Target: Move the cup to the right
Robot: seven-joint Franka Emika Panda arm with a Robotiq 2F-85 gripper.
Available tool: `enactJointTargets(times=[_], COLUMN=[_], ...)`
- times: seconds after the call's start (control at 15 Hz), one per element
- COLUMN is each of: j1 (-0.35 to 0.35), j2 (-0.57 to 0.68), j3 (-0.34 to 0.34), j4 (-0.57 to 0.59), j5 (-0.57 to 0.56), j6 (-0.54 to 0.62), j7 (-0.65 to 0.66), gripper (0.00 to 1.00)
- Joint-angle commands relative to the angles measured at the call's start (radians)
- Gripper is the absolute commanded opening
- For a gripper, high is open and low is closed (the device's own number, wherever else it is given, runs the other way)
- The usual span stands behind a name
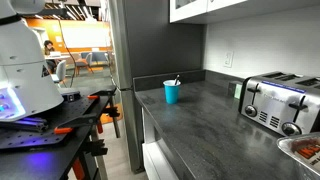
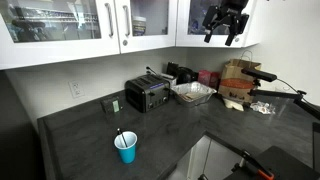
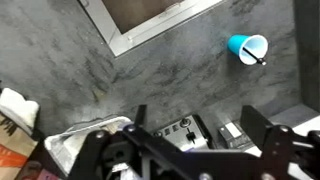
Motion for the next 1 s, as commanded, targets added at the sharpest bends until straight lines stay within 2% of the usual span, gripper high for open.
enactJointTargets(times=[0.0, 0.4, 0.47, 0.53, 0.67, 0.93], j1=[-0.019, -0.02, -0.037, -0.02, 0.017, 0.105], j2=[0.003, 0.009, 0.024, 0.037, 0.092, 0.296], j3=[0.015, 0.03, 0.077, 0.088, 0.151, 0.283], j4=[0.002, -0.006, -0.025, -0.035, -0.079, -0.127], j5=[0.011, 0.005, -0.016, 0.005, 0.036, 0.111], j6=[-0.002, 0.013, 0.051, 0.053, 0.113, 0.336], j7=[-0.009, 0.012, 0.097, 0.109, 0.173, 0.29], gripper=[1.0, 1.0, 1.0, 1.0, 1.0, 1.0])
